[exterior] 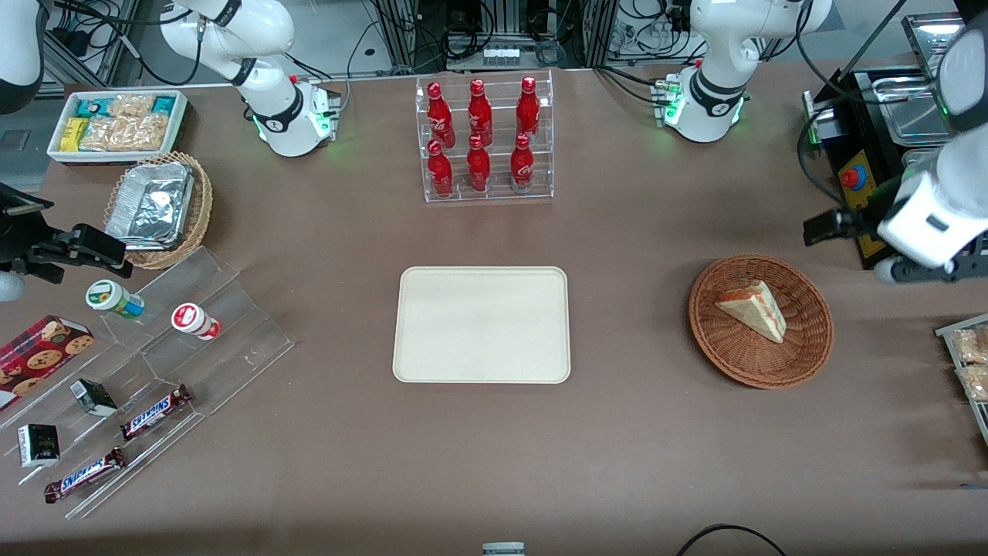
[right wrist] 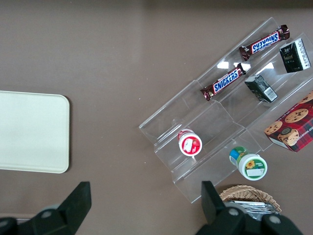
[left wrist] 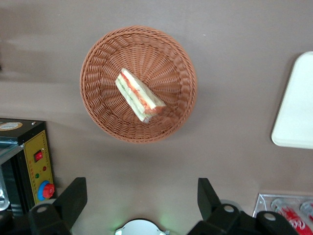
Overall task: Place sandwich from basket to tray
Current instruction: 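Move the left gripper over the wicker basket toward the sandwich, then lower the left gripper and close it on the sandwich wedge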
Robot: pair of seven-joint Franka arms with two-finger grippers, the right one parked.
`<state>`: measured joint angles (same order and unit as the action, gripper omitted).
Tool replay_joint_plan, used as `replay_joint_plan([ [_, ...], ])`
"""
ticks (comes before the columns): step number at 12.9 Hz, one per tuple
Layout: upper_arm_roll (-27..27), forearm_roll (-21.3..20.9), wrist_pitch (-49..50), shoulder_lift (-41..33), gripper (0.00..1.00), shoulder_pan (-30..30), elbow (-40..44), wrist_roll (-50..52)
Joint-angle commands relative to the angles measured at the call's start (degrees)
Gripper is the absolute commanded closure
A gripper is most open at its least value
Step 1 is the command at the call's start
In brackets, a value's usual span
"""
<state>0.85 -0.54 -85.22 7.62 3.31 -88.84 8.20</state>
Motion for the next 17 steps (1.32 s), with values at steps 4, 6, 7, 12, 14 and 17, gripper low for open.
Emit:
replay_joint_plan([
  [4, 0.5, -2.5, -21.5, 2.5, 0.00, -0.4, -15.7, 9.1],
  [6, 0.5, -2.5, -24.7, 5.1, 0.00, -0.9, -16.9, 13.6],
  [7, 0.5, -2.5, -25.7, 5.9, 0.00, -1.0, -17.5, 15.3],
  [12, 0.4, 0.0, -36.2, 9.1, 0.01, -2.3, -25.3, 30.3],
  [14, 0.5, -0.1, -40.6, 9.0, 0.01, -2.8, -29.5, 31.7],
  [17, 0.4, 2.9, -43.8, 9.6, 0.01, -5.3, -31.6, 36.4],
])
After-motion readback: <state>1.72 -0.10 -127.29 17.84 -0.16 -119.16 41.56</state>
